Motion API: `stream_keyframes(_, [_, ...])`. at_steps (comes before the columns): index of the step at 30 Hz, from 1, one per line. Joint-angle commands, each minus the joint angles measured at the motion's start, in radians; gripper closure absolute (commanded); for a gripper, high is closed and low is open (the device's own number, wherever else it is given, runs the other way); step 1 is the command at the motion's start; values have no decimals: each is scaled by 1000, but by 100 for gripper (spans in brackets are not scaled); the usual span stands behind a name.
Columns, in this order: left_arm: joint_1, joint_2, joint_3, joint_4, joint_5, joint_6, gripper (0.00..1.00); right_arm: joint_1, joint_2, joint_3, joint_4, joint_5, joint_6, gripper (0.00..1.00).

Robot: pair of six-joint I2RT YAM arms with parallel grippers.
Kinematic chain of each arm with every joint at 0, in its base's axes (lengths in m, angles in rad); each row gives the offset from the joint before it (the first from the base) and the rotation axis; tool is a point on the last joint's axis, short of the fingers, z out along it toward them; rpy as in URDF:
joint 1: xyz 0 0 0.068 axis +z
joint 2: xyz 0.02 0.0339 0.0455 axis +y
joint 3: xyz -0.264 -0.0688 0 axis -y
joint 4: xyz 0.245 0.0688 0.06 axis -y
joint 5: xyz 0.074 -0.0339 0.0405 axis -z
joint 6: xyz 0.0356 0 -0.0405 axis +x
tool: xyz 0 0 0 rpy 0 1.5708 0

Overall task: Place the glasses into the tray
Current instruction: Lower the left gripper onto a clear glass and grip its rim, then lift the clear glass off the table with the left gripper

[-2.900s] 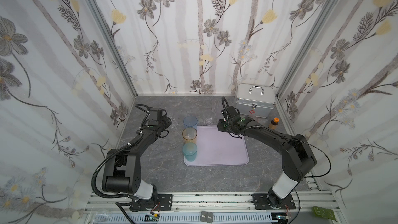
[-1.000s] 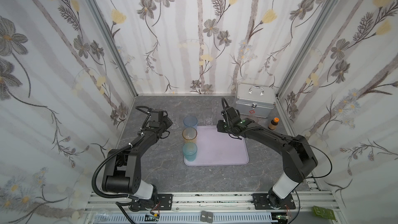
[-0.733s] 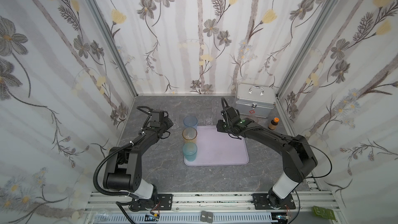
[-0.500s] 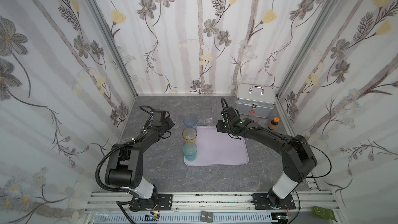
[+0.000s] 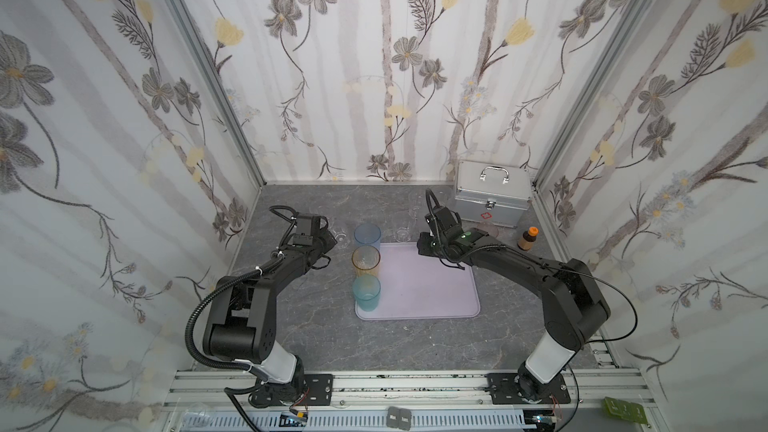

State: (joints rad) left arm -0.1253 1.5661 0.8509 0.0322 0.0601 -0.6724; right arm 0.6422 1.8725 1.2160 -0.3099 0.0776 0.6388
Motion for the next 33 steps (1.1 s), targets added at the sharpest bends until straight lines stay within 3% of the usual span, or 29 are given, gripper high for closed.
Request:
stream_keyframes(1, [1,-15,0,11,-6,8,89,3,0,-2,32,10,10,56])
stream_keyframes(8, [7,-38,-4,6,7,11,100,3,-3,-8,37,10,12,56])
stream_keyframes(17, [23,-134,10,-97,16,45,100,2,-15,-1,29,18,7,55])
stream_keyframes(22, [55,-247,37,-194,-37,71,100,5,-23,3,26,18,1,55])
stream_keyframes(27, [61,-316,129,-255,-60,63,100,5,-31,7,26,21,-2,56])
stream_keyframes(33, [-44,-313,278,-305,-79,53,100,-5,-69,1,20,39,-6,56])
